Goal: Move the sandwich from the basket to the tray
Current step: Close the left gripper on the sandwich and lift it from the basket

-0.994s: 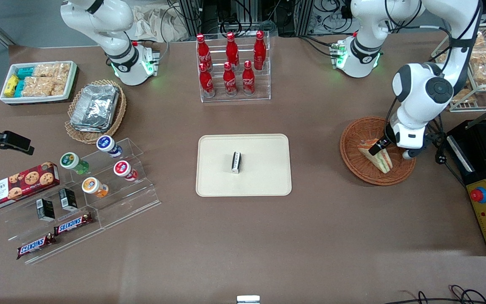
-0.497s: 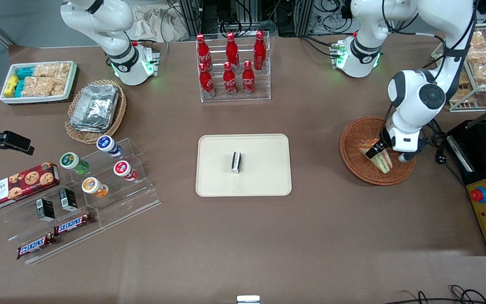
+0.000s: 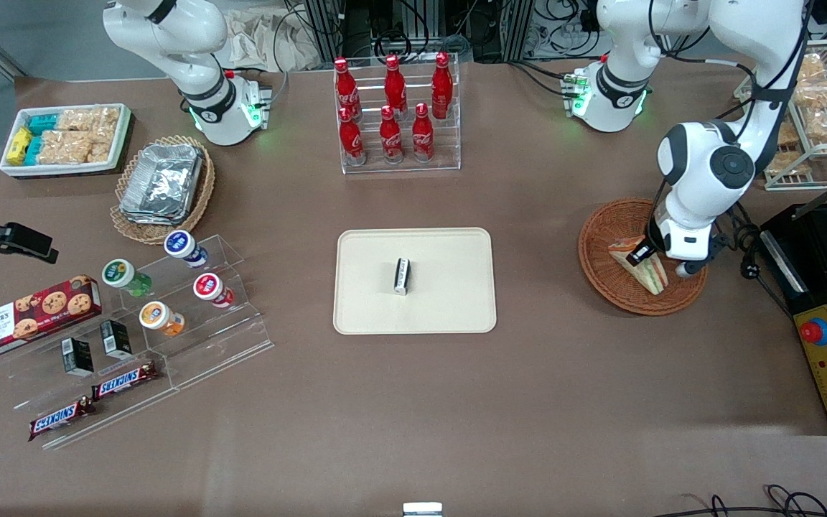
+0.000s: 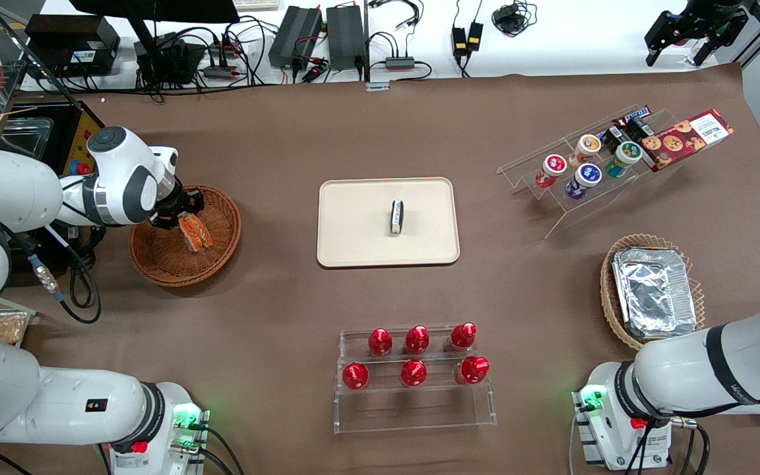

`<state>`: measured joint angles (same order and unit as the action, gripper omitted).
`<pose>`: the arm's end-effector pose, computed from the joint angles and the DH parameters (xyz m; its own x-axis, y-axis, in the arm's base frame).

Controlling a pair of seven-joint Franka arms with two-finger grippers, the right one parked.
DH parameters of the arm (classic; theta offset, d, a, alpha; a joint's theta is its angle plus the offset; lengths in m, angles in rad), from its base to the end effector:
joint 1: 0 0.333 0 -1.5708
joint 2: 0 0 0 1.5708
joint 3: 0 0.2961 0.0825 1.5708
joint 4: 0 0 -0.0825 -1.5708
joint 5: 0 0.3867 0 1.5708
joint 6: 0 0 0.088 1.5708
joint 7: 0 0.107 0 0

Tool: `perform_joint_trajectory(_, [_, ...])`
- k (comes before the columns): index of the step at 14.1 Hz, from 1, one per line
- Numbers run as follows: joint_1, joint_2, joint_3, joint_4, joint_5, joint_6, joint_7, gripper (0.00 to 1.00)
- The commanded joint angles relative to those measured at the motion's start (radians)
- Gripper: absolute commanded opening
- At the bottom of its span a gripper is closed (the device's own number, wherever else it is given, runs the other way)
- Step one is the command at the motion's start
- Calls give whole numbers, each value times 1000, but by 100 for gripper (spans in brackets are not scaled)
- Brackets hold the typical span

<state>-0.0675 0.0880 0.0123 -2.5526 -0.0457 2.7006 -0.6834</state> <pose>0.4599 -0.0238 0.2196 0.7835 0.6205 0.0330 0.6185 -0.7839 0.0538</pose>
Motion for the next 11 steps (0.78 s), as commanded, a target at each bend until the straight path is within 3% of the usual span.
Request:
perform_joint_trajectory(1, [2, -17, -3, -15, -5, 25, -19, 2])
perform_joint_trajectory(4, [0, -82, -2, -5, -3, -33, -2, 3])
perform_joint_trajectory(11, [2, -200, 6, 194, -2, -416, 164, 4])
